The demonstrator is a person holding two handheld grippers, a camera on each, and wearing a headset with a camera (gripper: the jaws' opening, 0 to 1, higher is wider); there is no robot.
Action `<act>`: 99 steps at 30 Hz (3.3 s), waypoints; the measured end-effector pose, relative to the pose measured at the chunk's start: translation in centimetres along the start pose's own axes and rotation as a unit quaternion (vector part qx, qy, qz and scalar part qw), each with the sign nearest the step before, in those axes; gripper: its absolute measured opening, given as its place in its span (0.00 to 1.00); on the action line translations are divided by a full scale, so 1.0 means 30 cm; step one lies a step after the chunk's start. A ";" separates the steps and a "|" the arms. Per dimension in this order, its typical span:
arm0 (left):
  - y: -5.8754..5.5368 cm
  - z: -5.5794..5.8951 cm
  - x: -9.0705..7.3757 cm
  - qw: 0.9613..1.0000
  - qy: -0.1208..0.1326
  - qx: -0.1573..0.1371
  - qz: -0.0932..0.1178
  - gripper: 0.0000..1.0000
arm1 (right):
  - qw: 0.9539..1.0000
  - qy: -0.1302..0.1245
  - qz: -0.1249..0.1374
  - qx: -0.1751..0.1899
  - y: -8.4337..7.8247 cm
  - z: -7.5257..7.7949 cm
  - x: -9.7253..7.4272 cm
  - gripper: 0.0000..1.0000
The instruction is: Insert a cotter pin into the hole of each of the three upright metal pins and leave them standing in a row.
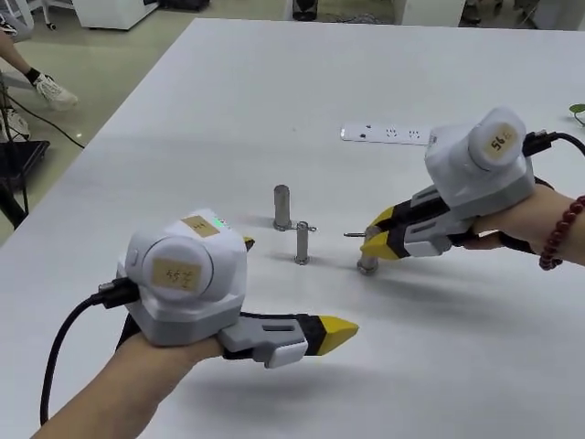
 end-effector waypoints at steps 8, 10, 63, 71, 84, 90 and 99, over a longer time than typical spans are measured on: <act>-0.007 0.000 -0.002 1.000 -0.002 0.000 -0.003 0.94 | 1.000 0.002 -0.001 0.001 -0.007 0.012 0.010 0.08; -0.009 0.000 -0.002 1.000 -0.003 0.001 -0.004 0.94 | 1.000 0.003 0.000 0.001 -0.007 0.014 0.011 0.08; 0.070 0.108 -0.161 1.000 -0.005 0.014 0.008 0.94 | 0.996 -0.074 -0.010 0.054 0.060 -0.244 -0.331 0.35; 0.072 0.103 -0.197 1.000 0.003 0.014 0.013 0.94 | 0.995 -0.079 -0.014 0.064 0.080 -0.288 -0.305 0.38; 0.068 0.083 -0.235 1.000 0.018 0.011 0.013 0.94 | 0.991 -0.099 0.029 0.083 0.121 -0.283 -0.236 0.41; 0.067 0.065 -0.241 0.999 0.029 0.007 0.016 0.94 | 0.989 -0.102 0.053 0.093 0.155 -0.259 -0.186 0.42; 0.056 0.049 -0.245 0.999 0.036 -0.002 0.013 0.93 | 0.986 -0.101 0.076 0.109 0.174 -0.224 -0.110 0.43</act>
Point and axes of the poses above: the centre of the closed fingertips' face, and the gripper's own axes: x roughly forward along the fingers, z roughly to its right, y roughly out of its top, the point moved 5 cm from there along -x, roughly backward along the fingers, and after that the axes turned 15 degrees about z, right-handed, at the moved point
